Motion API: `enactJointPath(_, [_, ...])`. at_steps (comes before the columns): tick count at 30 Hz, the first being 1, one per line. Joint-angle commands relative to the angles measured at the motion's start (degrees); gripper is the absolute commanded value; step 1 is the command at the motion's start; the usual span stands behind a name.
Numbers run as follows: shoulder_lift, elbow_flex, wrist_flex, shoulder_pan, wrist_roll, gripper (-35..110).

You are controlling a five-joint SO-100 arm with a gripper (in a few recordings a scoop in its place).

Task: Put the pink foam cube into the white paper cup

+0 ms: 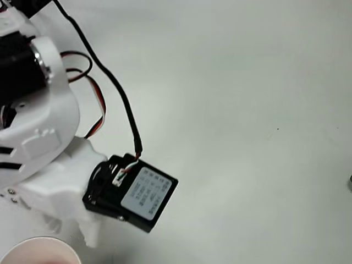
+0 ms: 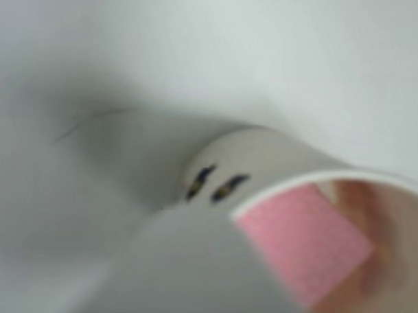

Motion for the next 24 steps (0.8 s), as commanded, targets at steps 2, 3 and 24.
enactJointPath(2, [20.7, 9.2, 1.0, -1.8, 4.4, 0])
enactJointPath(3, [23.6, 12.0, 1.0, -3.1, 6.0, 0])
enactJointPath(24, [74.6, 72.4, -5.8, -31.8, 36.8, 0])
